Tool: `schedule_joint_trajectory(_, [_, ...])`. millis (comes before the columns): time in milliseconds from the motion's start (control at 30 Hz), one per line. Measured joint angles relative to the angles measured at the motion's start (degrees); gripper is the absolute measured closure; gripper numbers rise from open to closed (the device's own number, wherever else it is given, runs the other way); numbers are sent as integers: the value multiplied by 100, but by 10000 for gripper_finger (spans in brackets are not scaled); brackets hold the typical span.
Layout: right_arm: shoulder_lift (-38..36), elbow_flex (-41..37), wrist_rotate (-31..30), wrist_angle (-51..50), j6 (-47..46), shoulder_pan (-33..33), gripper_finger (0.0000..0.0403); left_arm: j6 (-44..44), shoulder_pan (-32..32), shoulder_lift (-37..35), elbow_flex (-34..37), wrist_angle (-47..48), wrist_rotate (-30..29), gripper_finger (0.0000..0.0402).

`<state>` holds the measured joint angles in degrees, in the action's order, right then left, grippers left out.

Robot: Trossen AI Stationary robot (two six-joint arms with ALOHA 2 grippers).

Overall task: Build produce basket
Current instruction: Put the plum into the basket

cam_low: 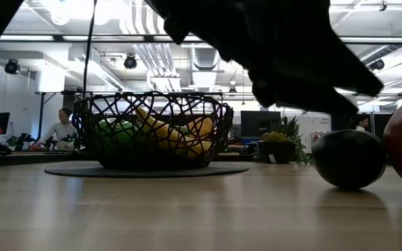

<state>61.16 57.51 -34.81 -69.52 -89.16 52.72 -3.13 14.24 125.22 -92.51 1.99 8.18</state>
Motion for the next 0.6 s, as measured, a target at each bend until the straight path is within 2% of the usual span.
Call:
schedule_joint_trajectory(133, [2,12,-112,1,-92,41,78,353,4,99,-26,-98,-426,125])
schedule_joint_trajectory(267, [2,12,-126,53,-89,53,78,366,23,132,45,-134,-830,121])
schedule_joint_trajectory(600, [5,12,-137,176,-94,53,78,349,24,305,115,-230,-850,121])
